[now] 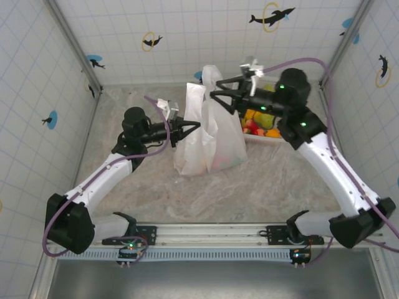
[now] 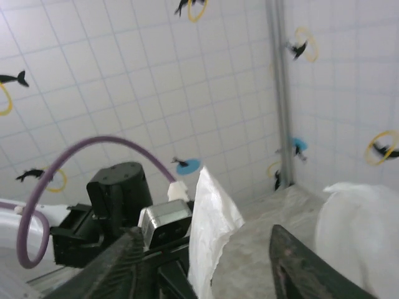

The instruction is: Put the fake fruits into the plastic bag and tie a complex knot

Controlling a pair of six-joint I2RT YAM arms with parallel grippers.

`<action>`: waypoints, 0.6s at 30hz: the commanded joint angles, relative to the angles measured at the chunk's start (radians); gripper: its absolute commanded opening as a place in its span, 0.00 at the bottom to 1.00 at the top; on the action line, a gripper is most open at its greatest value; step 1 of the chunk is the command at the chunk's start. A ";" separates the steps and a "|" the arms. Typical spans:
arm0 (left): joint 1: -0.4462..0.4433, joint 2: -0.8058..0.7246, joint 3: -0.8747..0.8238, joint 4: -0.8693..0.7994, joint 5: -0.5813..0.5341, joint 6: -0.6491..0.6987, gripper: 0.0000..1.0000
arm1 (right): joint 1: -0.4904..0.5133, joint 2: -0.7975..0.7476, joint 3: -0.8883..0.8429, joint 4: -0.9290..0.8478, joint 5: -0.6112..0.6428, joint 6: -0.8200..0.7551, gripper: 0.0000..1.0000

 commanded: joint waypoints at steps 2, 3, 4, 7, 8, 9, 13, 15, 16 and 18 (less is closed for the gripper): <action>-0.006 -0.006 0.003 0.009 0.016 0.024 0.00 | -0.119 -0.159 -0.089 0.079 -0.072 0.017 0.74; -0.006 -0.006 0.003 0.009 0.017 0.023 0.00 | -0.147 -0.174 -0.120 0.088 -0.074 0.013 0.81; -0.006 -0.005 0.005 0.009 0.015 0.021 0.00 | -0.178 -0.184 -0.153 0.097 -0.079 0.005 0.88; -0.006 -0.006 0.006 0.006 0.014 0.023 0.00 | -0.226 -0.184 -0.261 0.181 -0.103 -0.021 0.99; -0.007 -0.006 0.006 0.006 0.015 0.023 0.00 | -0.225 -0.181 -0.300 0.225 -0.106 -0.032 0.99; -0.006 -0.006 0.008 0.003 0.014 0.023 0.00 | -0.219 -0.170 -0.344 0.284 -0.112 -0.042 0.99; -0.006 -0.007 0.009 -0.004 0.015 0.024 0.00 | -0.156 -0.117 -0.429 0.362 -0.068 -0.192 0.99; -0.006 -0.008 0.009 -0.008 0.014 0.025 0.00 | -0.117 -0.074 -0.411 0.309 -0.030 -0.295 1.00; -0.006 -0.009 0.009 -0.008 0.016 0.025 0.00 | -0.100 -0.047 -0.401 0.304 -0.011 -0.320 1.00; -0.006 -0.010 0.011 -0.010 0.019 0.026 0.00 | -0.082 0.007 -0.376 0.311 0.022 -0.336 1.00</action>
